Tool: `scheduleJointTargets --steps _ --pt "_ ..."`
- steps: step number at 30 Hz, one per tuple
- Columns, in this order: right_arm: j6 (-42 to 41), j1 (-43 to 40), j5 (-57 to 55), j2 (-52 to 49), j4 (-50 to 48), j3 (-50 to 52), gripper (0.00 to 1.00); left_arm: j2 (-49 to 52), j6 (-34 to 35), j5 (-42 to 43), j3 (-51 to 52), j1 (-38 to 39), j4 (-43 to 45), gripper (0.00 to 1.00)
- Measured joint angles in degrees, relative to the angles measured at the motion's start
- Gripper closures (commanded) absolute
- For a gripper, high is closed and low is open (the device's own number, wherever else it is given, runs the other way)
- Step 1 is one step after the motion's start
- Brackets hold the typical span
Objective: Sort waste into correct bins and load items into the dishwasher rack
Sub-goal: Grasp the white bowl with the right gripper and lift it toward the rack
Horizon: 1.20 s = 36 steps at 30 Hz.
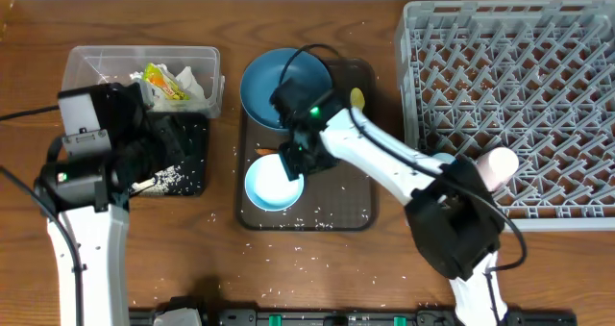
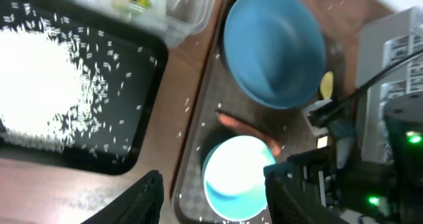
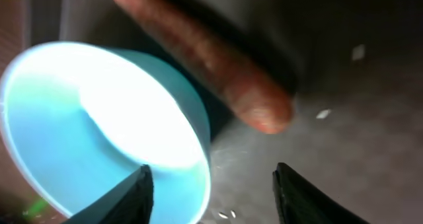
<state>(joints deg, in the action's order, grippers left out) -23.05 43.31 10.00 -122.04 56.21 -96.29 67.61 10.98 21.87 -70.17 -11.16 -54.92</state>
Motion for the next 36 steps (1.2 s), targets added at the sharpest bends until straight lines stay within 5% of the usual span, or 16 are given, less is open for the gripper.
scheduleJointTargets --steps 4,10,14,20,22,28,36 --pt "-1.1 0.5 -1.0 -1.1 -0.4 0.0 0.73 2.2 0.0 -0.9 0.0 0.0 -0.7 0.48" --pt "-2.0 0.6 -2.0 -1.1 -1.4 0.2 0.80 4.5 0.0 -1.3 0.0 0.0 -0.9 0.41" --pt "-2.4 1.2 -2.4 -1.1 -3.4 1.6 0.99 5.4 0.6 -1.3 0.0 0.0 -1.7 0.36" --pt "-3.6 2.2 -3.0 -1.1 -3.9 2.8 0.99 5.5 0.8 -1.3 0.0 0.0 -1.7 0.28" --pt "-3.7 2.2 -3.0 -1.1 -3.9 2.8 0.99 5.5 0.7 -1.3 0.0 0.0 -1.7 0.18" --pt "-3.5 0.3 -3.0 0.3 0.2 2.6 0.99 5.5 1.0 -1.3 0.0 0.0 -1.7 0.13" --pt "0.3 -12.8 -7.5 17.4 2.5 -3.9 0.99 5.5 1.0 -1.3 0.0 0.0 -1.7 0.09"
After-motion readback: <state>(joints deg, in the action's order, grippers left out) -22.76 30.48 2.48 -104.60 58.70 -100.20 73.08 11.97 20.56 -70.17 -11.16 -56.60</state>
